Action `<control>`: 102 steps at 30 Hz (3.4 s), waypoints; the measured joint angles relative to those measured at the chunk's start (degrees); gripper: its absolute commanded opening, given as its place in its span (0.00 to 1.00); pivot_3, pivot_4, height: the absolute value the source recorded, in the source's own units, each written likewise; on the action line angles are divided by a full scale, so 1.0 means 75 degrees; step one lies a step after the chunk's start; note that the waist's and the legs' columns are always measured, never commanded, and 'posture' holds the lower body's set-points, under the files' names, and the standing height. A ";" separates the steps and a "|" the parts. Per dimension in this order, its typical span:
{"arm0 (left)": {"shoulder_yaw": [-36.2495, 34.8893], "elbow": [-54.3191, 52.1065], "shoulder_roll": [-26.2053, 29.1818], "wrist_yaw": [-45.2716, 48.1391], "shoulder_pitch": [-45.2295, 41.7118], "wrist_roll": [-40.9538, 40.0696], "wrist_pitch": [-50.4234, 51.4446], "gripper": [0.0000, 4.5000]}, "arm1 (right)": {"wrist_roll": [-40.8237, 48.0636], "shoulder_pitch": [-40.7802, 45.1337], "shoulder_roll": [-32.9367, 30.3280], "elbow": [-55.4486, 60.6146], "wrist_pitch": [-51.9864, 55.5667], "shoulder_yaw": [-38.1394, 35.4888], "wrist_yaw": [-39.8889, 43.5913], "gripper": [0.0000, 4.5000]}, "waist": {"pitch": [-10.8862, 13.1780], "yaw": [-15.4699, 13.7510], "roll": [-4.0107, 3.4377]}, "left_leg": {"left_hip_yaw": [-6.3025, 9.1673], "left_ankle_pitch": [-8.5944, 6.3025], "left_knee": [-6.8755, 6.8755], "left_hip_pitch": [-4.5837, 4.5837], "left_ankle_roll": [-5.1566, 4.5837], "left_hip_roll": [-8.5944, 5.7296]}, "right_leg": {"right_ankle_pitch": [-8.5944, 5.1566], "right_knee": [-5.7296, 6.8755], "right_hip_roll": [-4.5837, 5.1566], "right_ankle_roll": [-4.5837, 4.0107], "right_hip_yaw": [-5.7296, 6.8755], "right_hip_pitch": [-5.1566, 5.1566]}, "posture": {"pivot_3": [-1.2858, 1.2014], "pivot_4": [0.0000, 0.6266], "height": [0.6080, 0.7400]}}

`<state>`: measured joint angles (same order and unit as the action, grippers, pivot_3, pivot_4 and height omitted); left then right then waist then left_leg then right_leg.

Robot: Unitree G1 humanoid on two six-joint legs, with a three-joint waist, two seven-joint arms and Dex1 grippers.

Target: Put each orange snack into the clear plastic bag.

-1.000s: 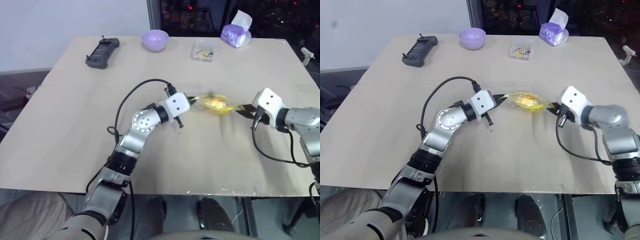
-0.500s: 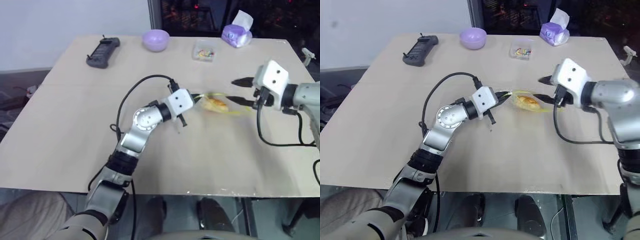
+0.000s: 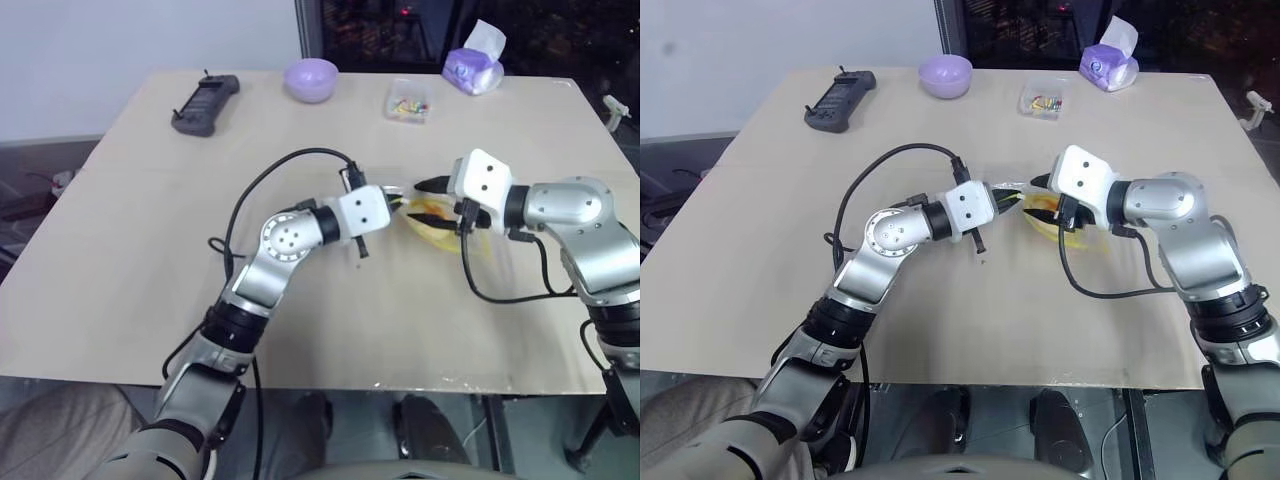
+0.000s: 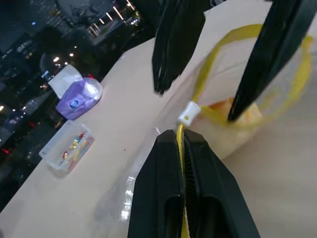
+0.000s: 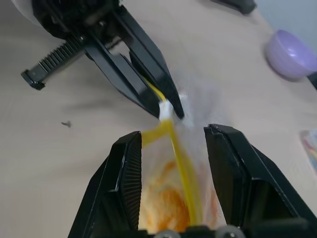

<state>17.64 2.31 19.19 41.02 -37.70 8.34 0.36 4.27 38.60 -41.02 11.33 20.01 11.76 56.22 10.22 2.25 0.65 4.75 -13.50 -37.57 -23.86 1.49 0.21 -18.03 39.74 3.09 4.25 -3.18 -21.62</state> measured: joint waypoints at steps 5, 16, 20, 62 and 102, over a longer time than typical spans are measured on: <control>0.0012 -0.0184 0.0061 -0.0002 0.0000 0.0090 0.0133 0.00 | -0.0252 -0.0082 0.0028 0.0040 -0.0201 0.0055 -0.0132 0.49 | 0.0000 -0.0002 0.0000 | 0.0001 -0.0003 0.0000 0.0000 -0.0005 0.0000 | 0.0000 0.0000 0.0000 0.0000 0.0000 0.0000 | 0.52 0.24 1.00; 0.0116 -0.0537 0.0061 -0.0008 0.0039 0.0167 0.0362 0.00 | -0.0360 -0.0222 0.0286 0.0192 -0.0216 0.0118 -0.0240 0.49 | 0.0000 0.0000 0.0000 | 0.0001 -0.0003 0.0000 0.0000 -0.0006 0.0000 | 0.0000 0.0001 0.0000 0.0000 0.0000 0.0000 | 0.52 0.24 1.00; 0.0115 -0.0546 0.0062 -0.0023 0.0149 0.0200 0.0450 0.00 | -0.0376 -0.0222 0.0286 0.0193 -0.0213 0.0118 -0.0247 0.49 | 0.0000 0.0000 0.0000 | 0.0001 -0.0003 0.0000 0.0001 -0.0006 0.0000 | 0.0000 0.0001 0.0000 0.0000 0.0000 0.0000 | 0.52 0.24 1.00; 0.0122 -0.0591 -0.0049 -0.0142 0.0226 0.0219 0.0569 0.00 | -0.0316 -0.0555 -0.0586 0.0586 -0.0004 -0.0184 -0.0302 0.01 | 0.0000 -0.0020 0.0000 | 0.0000 -0.0005 0.0001 0.0000 -0.0008 0.0000 | 0.0000 0.0000 0.0001 0.0000 0.0000 0.0001 | 0.52 0.24 1.00; -0.1086 0.0573 -0.0664 0.0322 0.0668 -0.2207 0.1517 0.00 | 0.0125 -0.1009 0.0072 0.1735 0.1249 -0.0355 -0.1253 0.56 | 0.0000 0.0012 0.0000 | 0.0004 -0.0004 0.0001 0.0001 -0.0007 0.0002 | 0.0000 0.0002 -0.0002 0.0000 0.0002 0.0000 | 0.52 0.24 1.00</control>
<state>9.50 6.60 14.21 43.43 -32.70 -8.21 11.75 5.21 31.03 -40.49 24.34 29.37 9.10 46.83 10.22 2.33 0.66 4.78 -13.53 -37.57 -23.84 1.44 0.23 -18.03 39.75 3.08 4.25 -3.17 -21.62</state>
